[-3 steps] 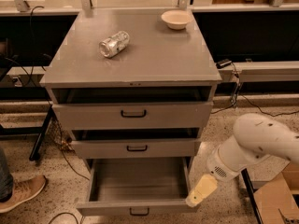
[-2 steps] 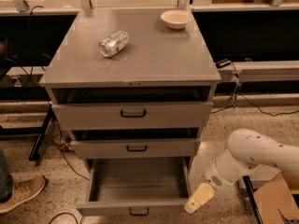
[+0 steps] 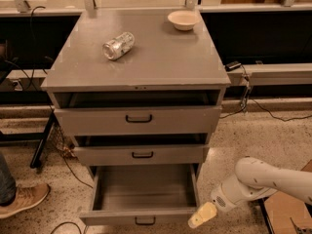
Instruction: Close bottom drawer
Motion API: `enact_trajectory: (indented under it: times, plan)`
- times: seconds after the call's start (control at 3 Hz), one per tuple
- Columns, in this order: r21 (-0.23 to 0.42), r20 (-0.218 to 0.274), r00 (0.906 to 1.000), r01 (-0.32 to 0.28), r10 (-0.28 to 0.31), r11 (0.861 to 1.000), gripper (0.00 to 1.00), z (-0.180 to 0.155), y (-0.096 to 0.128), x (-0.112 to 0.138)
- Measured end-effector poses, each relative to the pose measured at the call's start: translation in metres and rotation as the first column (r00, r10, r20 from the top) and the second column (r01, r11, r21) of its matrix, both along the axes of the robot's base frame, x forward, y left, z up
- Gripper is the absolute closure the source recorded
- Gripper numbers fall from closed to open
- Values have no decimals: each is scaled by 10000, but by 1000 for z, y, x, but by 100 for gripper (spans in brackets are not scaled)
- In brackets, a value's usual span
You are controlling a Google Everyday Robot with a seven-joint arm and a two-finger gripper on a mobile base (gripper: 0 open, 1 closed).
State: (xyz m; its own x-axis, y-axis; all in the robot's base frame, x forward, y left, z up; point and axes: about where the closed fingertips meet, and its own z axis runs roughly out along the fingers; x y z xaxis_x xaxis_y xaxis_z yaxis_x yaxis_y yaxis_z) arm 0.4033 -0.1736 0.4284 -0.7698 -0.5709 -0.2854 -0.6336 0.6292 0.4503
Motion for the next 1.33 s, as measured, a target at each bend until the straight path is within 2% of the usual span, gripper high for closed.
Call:
enact_trajectory:
  times: [0.33, 0.67, 1.0, 1.33]
  plan:
    - [924, -405, 9992, 9, 29, 9957, 0, -49, 24, -1]
    - [952, -446, 9990, 14, 28, 9955, 0, -53, 25, -3]
    - [1048, -880, 9961, 34, 59, 9945, 11, -90, 30, -10]
    - [1040, -1061, 9943, -21, 132, 9946, 30, -144, 38, -11]
